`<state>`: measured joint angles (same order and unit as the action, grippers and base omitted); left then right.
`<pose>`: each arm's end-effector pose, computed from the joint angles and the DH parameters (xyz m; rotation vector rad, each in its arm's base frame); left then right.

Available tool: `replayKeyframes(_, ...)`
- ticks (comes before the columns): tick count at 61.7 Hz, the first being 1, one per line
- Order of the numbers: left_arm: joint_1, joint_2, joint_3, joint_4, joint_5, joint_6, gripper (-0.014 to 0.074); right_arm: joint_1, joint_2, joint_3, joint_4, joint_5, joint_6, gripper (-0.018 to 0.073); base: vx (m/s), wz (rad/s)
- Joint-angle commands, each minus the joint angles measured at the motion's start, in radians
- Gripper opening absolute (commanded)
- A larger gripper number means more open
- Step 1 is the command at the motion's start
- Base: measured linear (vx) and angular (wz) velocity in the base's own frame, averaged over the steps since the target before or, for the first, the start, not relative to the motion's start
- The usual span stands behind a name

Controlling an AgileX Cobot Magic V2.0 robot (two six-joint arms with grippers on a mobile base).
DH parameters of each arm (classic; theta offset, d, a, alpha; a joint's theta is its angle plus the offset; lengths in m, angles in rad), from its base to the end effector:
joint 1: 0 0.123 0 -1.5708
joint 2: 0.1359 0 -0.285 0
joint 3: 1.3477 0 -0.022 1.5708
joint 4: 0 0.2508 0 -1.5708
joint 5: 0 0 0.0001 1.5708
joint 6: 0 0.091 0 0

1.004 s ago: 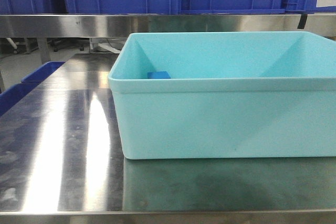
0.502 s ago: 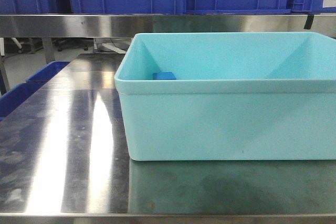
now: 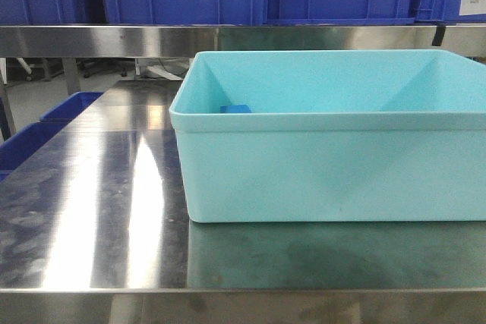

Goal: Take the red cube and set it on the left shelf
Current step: 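Drive the base to the blue crate shelving holding the red cube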

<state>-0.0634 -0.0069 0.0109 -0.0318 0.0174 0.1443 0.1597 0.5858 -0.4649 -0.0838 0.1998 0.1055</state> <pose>0.0562 -0.0036 0.2083 0.1327 1.4993 0.0390 0.1246 0.0185 0.3037 -0.1111 1.8017 0.1155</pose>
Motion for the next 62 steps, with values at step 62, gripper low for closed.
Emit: replayKeyframes(62, 0.002, 0.008, 0.022, -0.010, -0.083, 0.001, 0.0106, -0.005, -0.002, -0.028, -0.012, -0.080, -0.003, 0.0060, -0.13, 0.34)
